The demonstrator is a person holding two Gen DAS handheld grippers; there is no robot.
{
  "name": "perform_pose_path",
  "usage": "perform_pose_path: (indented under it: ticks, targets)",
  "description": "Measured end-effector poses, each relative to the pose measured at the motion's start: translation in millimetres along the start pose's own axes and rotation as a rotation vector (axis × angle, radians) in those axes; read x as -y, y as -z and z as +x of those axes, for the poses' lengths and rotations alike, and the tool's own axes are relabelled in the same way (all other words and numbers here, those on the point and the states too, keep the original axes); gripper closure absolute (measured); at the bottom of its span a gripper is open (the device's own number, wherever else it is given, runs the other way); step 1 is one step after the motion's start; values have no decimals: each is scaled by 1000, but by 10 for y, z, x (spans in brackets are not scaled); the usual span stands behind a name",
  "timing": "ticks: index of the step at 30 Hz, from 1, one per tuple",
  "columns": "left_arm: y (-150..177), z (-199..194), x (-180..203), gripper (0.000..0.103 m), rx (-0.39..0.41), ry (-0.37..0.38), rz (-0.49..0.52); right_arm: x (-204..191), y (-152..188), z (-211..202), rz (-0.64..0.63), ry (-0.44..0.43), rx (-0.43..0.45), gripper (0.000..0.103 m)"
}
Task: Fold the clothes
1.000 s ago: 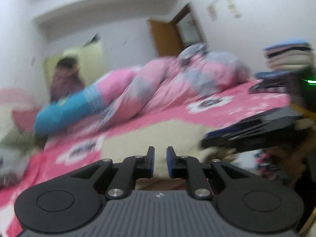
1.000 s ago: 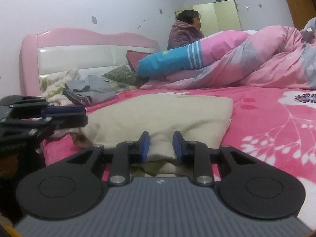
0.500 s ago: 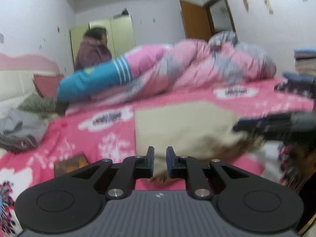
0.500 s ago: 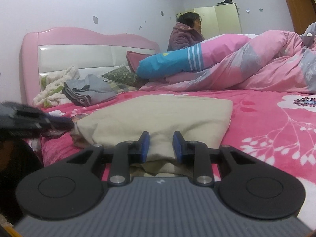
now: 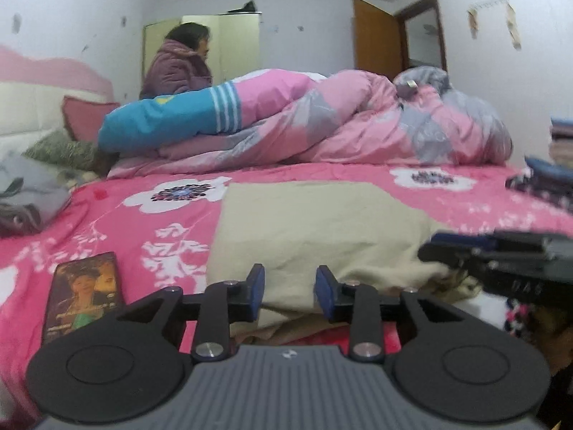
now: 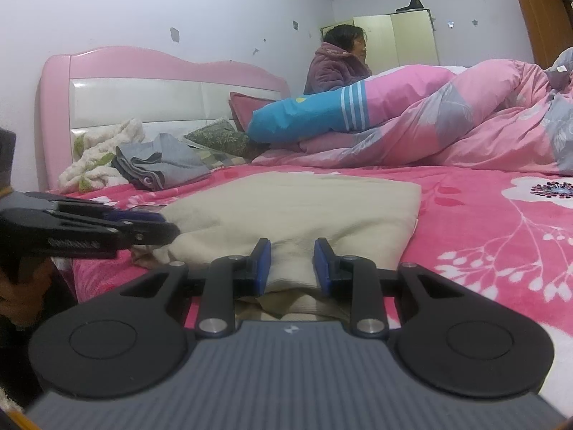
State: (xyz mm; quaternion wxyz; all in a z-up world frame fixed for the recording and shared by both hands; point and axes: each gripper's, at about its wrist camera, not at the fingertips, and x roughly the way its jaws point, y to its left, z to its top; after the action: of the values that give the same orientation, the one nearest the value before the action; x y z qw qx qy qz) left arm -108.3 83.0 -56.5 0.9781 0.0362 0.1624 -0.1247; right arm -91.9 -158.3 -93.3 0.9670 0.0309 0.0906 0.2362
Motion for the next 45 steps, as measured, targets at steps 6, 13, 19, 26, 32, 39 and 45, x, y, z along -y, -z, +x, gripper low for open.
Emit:
perform_pose_path:
  ticks: [6,13,19,26,32,39,45]
  targets:
    - [-304,-112,6,55,102,68,-13,15,8,1,12,-2,3,77]
    - [-326,485,150,48,-78,75,-40,-3,5,-2,11,5,-1,77]
    - [-270,600,5,48,-120,100,-169,-21,-24,1,5,13,-16,77]
    - [-378,678,-28,44,-186,88,-240,-62,-275,-19,17,31,-82,73]
    - [-474,730,15,39,-245,49,-264,-79,-477,-71,-1,34,-47,69]
    - [-553,787,103,29,-305,35,-229,4,-338,98,16,24,-164,63]
    - [-589,831,159,20,-334,22,-229,70,-580,202,-6,56,-151,62]
